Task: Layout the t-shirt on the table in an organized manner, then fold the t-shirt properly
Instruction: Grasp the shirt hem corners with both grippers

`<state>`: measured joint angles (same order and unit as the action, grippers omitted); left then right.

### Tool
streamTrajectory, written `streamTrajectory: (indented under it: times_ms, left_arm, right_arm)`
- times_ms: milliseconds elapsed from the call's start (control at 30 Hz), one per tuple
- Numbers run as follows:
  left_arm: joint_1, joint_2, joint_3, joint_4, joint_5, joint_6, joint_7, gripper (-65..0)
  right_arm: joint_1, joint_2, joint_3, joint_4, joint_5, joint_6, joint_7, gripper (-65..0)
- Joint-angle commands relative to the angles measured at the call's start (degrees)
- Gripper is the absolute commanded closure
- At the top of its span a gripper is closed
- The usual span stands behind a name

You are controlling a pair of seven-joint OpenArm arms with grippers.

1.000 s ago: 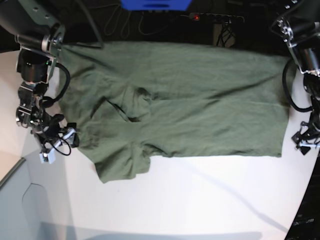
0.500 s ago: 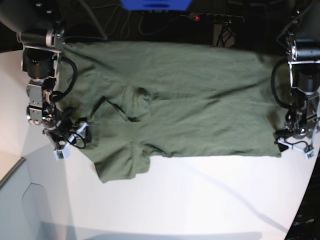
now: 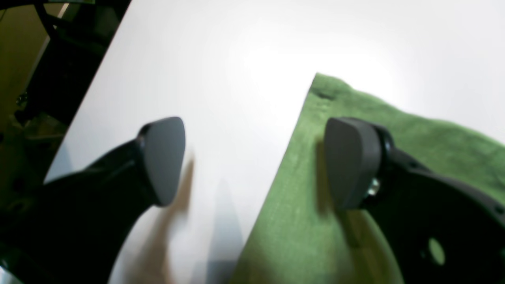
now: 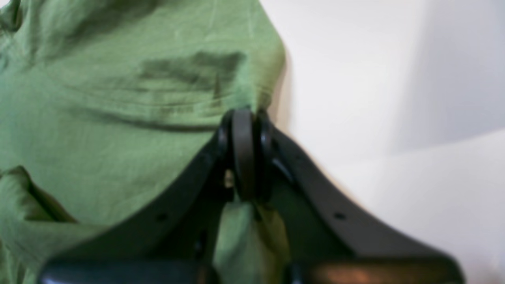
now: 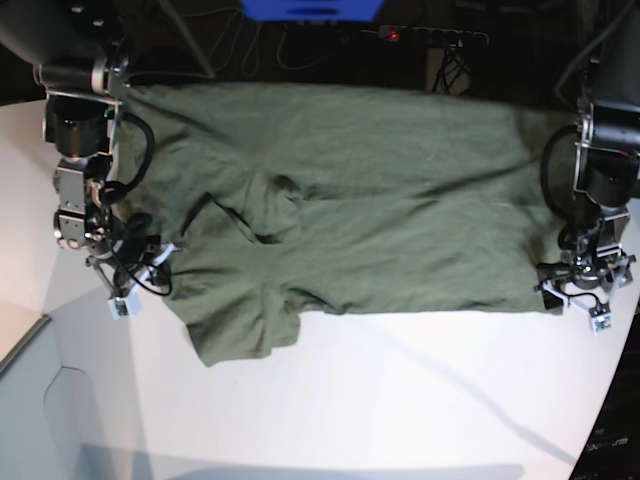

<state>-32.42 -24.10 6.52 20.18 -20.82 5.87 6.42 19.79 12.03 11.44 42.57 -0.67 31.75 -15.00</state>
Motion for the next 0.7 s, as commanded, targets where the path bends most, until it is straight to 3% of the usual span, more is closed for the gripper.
streamTrajectory:
  times_ms: [0,133,300,667]
  left_arm:
    - [-1.47,-0.56,-0.06,0.61,-0.06,-0.99,-1.36,-52.9]
    - [0.03,0.84,-0.33,0.52,-0.15,-6.88,-5.32,-52.9]
    - [0.47,1.02,-0.41,-0.98,-0.32,-6.79,-8.48,-52.9]
    - [0.20,1.02,-0.50,-2.29,-0.41,-6.79,-8.57,-52.9]
  right_arm:
    - [1.09,0.50,0.03,0.64,0.27,0.38,0.37,0.0]
    - [1.09,0.50,0.03,0.64,0.27,0.38,0.37,0.0]
    - [1.09,0.50,0.03,0.64,0.27,0.38,0.37,0.0]
    - [1.09,0.50,0.12,0.64,0.27,0.38,0.37,0.0]
